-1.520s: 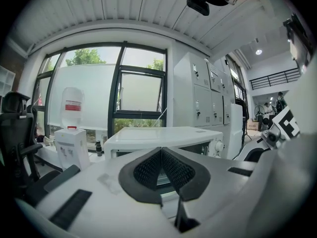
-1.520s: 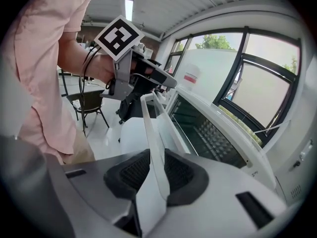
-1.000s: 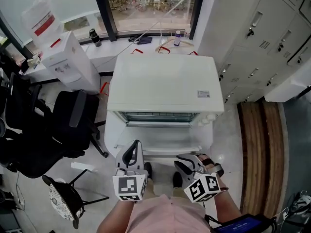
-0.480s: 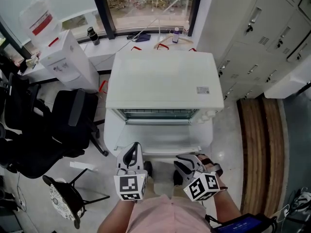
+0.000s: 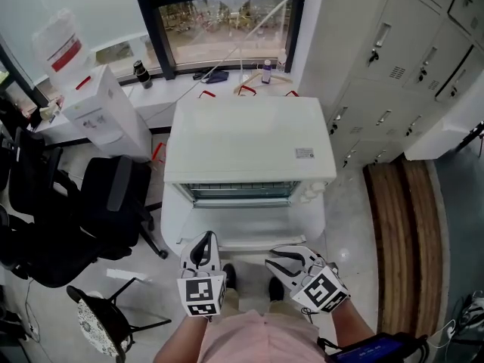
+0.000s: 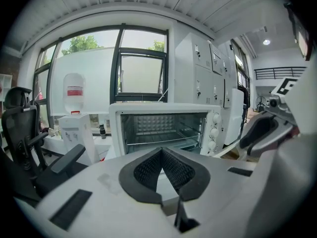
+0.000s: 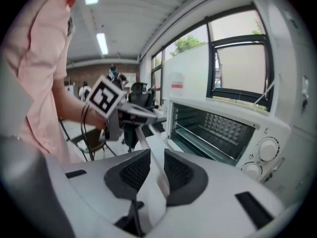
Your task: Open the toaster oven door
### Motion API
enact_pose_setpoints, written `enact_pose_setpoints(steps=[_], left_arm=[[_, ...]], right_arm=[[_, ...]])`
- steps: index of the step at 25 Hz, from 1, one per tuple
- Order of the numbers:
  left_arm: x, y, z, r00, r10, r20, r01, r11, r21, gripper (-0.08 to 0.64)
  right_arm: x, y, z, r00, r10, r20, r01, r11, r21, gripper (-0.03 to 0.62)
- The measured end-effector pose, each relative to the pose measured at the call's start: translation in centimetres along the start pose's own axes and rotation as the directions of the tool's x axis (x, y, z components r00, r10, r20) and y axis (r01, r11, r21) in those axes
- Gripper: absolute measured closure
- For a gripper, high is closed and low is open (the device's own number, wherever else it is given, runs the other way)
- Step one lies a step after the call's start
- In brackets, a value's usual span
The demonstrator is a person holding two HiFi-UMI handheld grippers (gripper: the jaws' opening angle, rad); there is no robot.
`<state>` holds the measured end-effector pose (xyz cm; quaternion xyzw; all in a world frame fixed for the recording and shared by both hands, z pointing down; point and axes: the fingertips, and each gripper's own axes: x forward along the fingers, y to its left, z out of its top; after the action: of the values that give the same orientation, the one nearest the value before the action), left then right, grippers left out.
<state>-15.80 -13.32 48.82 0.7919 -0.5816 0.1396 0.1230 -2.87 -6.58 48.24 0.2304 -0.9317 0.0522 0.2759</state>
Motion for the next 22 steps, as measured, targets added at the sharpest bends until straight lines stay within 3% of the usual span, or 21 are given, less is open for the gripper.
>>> enact_pose_setpoints(steps=[2, 4, 7, 9, 22], left_arm=[[-0.1, 0.0, -0.2, 1.000, 0.000, -0.004, 0.000, 1.000, 0.001, 0.548], [-0.2, 0.0, -0.3, 1.000, 0.003, -0.003, -0.003, 1.000, -0.002, 0.548], [-0.2, 0.2, -0.1, 1.000, 0.005, 0.002, -0.005, 1.000, -0.008, 0.548], [-0.2, 0.2, 0.1, 1.000, 0.004, 0.003, -0.004, 1.000, -0.008, 0.548], [-0.5, -0.1, -0.5, 1.000, 0.011, -0.018, -0.011, 1.000, -0.005, 0.548]], right_arm=[[-1.1, -1.3, 2.2, 0.993, -0.009, 0.114, -0.006, 0.992, 0.128, 0.528], [-1.8, -3.7, 3.3, 0.982, -0.099, 0.162, 0.059, 0.970, 0.236, 0.590], [-1.8, -7.1, 2.3, 0.961, -0.264, 0.075, 0.228, 0.919, 0.321, 0.592], [-1.6, -7.9, 1.2, 0.951, -0.309, 0.013, 0.289, 0.902, 0.320, 0.592], [-1.0, -6.2, -1.8, 0.956, -0.281, -0.082, 0.292, 0.893, 0.343, 0.592]])
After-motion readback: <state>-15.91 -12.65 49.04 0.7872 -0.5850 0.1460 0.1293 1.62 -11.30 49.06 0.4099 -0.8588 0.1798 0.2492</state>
